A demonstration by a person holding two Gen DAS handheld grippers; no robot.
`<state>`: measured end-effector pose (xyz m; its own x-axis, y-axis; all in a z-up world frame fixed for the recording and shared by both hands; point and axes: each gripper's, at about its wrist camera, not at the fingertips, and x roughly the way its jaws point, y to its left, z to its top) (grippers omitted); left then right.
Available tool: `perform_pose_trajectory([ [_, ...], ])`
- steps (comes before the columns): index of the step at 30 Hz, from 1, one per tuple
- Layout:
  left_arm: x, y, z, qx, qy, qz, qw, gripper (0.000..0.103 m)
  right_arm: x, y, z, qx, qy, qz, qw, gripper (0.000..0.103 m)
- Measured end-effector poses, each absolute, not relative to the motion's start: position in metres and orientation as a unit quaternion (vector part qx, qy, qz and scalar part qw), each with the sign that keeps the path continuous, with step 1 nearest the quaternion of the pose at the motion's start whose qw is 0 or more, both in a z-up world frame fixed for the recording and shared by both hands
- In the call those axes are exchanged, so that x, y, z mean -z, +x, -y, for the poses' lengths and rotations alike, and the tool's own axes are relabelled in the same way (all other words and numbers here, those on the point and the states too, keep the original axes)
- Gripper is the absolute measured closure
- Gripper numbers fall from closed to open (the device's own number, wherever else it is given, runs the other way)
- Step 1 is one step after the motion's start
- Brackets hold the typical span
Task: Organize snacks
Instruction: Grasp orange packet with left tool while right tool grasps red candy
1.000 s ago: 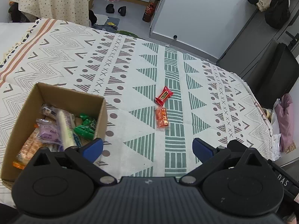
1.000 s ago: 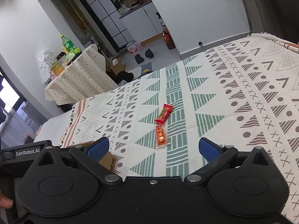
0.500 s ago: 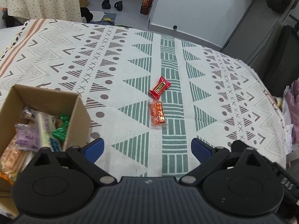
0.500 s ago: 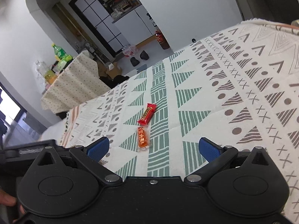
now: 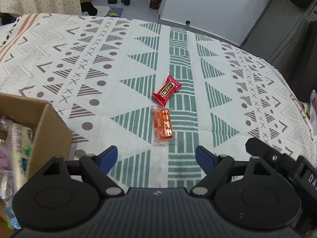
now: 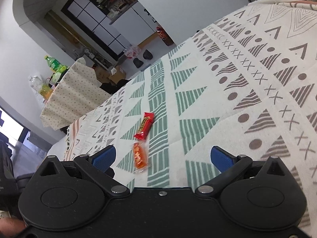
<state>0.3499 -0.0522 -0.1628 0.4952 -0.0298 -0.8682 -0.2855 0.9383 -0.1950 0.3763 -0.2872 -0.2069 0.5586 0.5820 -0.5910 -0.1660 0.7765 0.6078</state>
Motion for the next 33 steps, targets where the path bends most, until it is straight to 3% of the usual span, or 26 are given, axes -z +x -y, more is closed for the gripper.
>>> perform_pose_trajectory([
  [8,0.181,0.373,0.058,-0.070,-0.170,-0.497,0.848,0.032,0.219,0.398,0.287,-0.219,0.267,-0.420,0.839,0.002],
  [17,0.200,0.398,0.062,-0.075,-0.173,-0.498,0.846,0.039,0.231,0.421,0.272,-0.228,0.262,-0.432,0.832,0.017],
  [20,0.210,0.407,0.058,-0.075,-0.178,-0.504,0.842,0.053,0.237,0.426,0.268,-0.229,0.265,-0.435,0.829,0.023],
  [22,0.218,0.412,0.053,-0.082,-0.188,-0.519,0.830,0.078,0.239,0.429,0.263,-0.231,0.263,-0.439,0.827,0.026],
  [33,0.198,0.423,0.027,-0.100,-0.190,-0.501,0.838,0.084,0.238,0.451,0.222,-0.246,0.247,-0.462,0.815,0.035],
])
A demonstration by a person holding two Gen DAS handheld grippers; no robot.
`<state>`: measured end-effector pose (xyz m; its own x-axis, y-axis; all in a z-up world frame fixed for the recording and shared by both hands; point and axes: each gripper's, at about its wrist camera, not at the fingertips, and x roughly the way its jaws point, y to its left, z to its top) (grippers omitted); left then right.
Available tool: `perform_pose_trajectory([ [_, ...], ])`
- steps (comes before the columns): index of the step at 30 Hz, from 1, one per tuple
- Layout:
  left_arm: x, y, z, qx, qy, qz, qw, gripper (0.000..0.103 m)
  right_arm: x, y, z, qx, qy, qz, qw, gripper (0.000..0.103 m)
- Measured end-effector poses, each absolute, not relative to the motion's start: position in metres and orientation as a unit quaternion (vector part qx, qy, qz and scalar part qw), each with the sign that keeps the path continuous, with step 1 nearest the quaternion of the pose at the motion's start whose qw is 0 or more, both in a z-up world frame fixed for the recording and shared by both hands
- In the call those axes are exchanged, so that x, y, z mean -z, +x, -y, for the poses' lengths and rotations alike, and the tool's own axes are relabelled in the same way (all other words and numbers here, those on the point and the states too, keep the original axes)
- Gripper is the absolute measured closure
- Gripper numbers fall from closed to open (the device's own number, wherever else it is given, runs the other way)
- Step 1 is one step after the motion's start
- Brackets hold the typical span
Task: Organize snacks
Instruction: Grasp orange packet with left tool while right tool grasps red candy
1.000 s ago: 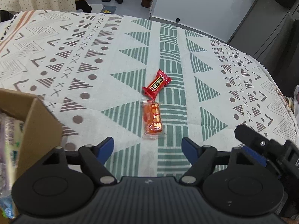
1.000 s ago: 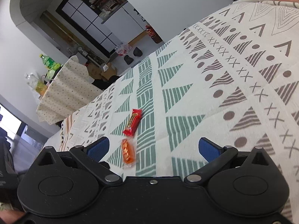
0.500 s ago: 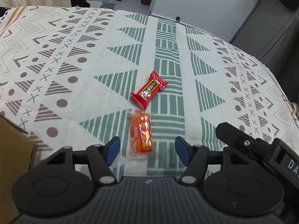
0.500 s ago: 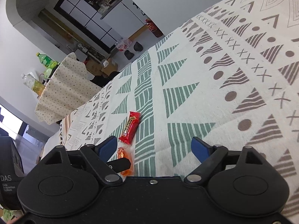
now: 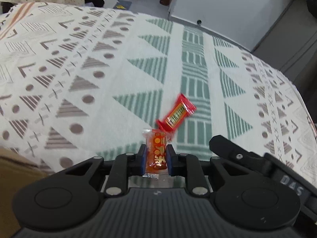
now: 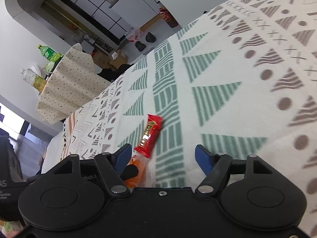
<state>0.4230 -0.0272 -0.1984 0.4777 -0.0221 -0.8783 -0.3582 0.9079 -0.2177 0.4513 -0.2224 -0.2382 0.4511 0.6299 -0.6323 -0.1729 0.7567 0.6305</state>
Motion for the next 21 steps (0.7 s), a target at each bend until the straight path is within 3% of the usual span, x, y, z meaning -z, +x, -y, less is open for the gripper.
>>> perform_pose_trajectory([
  [3,0.193,0.425,0.014,-0.107,-0.193,-0.494,0.841,0.087,0.241,0.459,0.211,-0.242,0.242,-0.471,0.813,0.040],
  [6,0.187,0.425,0.004,-0.110,-0.195,-0.489,0.843,0.100,0.244,0.464,0.200,-0.240,0.241,-0.480,0.809,0.044],
  [12,0.188,0.430,-0.010,-0.107,-0.210,-0.498,0.834,0.100,0.241,0.473,0.176,-0.227,0.221,-0.496,0.809,0.045],
  [18,0.201,0.431,-0.013,-0.103,-0.234,-0.520,0.815,0.094,0.241,0.479,0.162,-0.217,0.206,-0.503,0.810,0.046],
  [21,0.205,0.430,-0.012,-0.097,-0.246,-0.518,0.813,0.076,0.243,0.479,0.161,-0.214,0.203,-0.510,0.808,0.049],
])
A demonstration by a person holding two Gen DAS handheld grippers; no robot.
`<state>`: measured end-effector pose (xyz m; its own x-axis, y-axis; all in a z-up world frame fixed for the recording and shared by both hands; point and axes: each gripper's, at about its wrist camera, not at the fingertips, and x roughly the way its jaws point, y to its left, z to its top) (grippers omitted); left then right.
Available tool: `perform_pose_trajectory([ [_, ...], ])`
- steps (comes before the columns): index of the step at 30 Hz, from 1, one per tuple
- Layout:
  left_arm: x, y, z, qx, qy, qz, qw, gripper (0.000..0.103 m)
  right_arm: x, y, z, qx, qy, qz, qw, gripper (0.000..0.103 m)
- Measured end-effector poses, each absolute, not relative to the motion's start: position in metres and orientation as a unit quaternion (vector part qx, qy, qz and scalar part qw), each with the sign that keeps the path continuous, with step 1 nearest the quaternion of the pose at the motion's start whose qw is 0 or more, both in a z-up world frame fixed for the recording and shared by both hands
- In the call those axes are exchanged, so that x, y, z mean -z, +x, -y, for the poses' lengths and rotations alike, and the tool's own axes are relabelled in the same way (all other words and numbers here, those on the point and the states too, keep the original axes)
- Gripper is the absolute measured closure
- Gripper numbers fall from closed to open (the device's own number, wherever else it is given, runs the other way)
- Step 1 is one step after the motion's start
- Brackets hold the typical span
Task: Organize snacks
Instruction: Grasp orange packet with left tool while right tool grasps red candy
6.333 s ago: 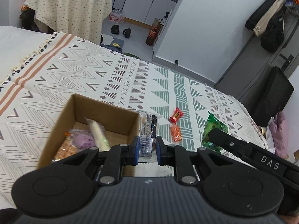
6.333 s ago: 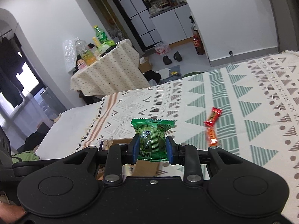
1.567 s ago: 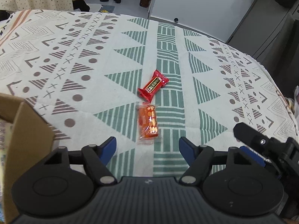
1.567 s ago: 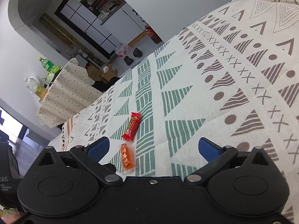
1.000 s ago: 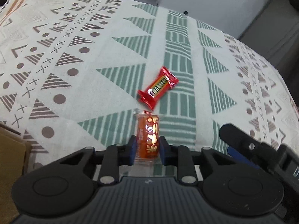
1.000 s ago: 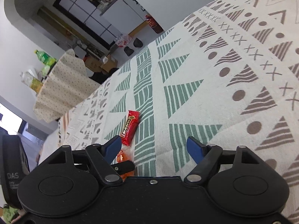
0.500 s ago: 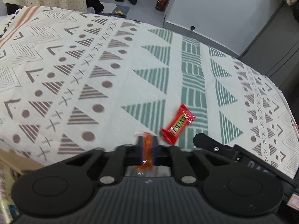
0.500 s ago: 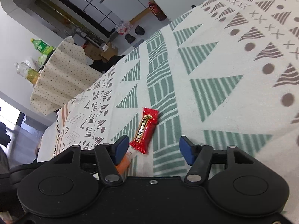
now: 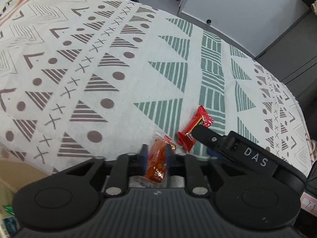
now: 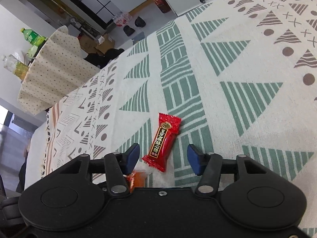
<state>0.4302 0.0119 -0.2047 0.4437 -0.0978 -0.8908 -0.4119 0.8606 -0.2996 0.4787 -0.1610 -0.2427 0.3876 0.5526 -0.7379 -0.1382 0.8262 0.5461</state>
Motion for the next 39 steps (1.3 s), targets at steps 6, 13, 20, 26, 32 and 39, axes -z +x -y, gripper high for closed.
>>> perform_pose_trajectory([
  [6,0.216,0.432,-0.006,-0.094,-0.248,-0.523,0.810,0.061,0.241,0.478,0.164,-0.205,0.205,-0.517,0.805,0.052],
  [13,0.218,0.432,-0.008,-0.105,-0.236,-0.519,0.815,0.086,0.240,0.479,0.161,-0.199,0.202,-0.523,0.804,0.051],
  [20,0.201,0.430,-0.029,-0.124,-0.241,-0.498,0.824,0.086,0.242,0.484,0.140,-0.190,0.189,-0.525,0.807,0.052],
  [26,0.188,0.425,-0.040,-0.130,-0.249,-0.488,0.827,0.086,0.245,0.488,0.127,-0.164,0.166,-0.531,0.814,0.068],
  [32,0.175,0.416,-0.043,-0.129,-0.255,-0.480,0.829,0.086,0.241,0.482,0.136,-0.157,0.164,-0.546,0.807,0.084],
  [39,0.156,0.391,-0.042,-0.125,-0.264,-0.469,0.834,0.086,0.211,0.454,0.155,-0.177,0.203,-0.522,0.809,0.084],
])
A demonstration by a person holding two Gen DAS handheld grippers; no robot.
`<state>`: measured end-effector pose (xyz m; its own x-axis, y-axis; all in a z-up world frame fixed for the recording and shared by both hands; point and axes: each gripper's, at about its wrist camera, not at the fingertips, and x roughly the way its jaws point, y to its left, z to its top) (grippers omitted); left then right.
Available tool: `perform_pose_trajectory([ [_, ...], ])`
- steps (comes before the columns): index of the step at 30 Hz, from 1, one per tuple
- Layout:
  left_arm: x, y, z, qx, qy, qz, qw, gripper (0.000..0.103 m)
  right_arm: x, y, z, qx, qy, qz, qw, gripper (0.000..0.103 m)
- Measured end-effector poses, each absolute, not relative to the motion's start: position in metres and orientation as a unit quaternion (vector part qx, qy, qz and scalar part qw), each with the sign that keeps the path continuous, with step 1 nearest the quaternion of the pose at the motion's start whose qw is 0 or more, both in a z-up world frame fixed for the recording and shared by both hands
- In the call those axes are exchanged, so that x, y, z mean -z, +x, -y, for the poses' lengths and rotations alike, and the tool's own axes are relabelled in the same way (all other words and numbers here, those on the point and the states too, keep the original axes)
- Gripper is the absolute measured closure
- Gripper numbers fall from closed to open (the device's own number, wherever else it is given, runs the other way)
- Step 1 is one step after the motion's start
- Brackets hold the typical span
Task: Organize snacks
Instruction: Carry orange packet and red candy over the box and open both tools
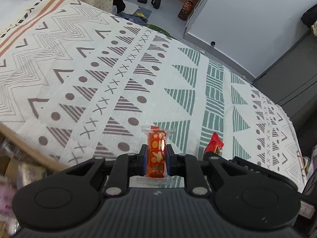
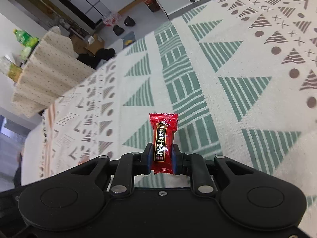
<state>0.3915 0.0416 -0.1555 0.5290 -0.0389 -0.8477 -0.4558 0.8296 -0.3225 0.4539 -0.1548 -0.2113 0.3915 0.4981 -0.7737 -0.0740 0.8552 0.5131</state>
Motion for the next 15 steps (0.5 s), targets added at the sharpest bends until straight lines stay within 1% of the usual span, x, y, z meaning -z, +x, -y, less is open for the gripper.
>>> perform_pose_trajectory([
  [15,0.092,0.310,-0.064,-0.123,-0.269,-0.422,0.857,0.086,0.138,0.387,0.136,-0.219,0.203,-0.479,0.825,0.084],
])
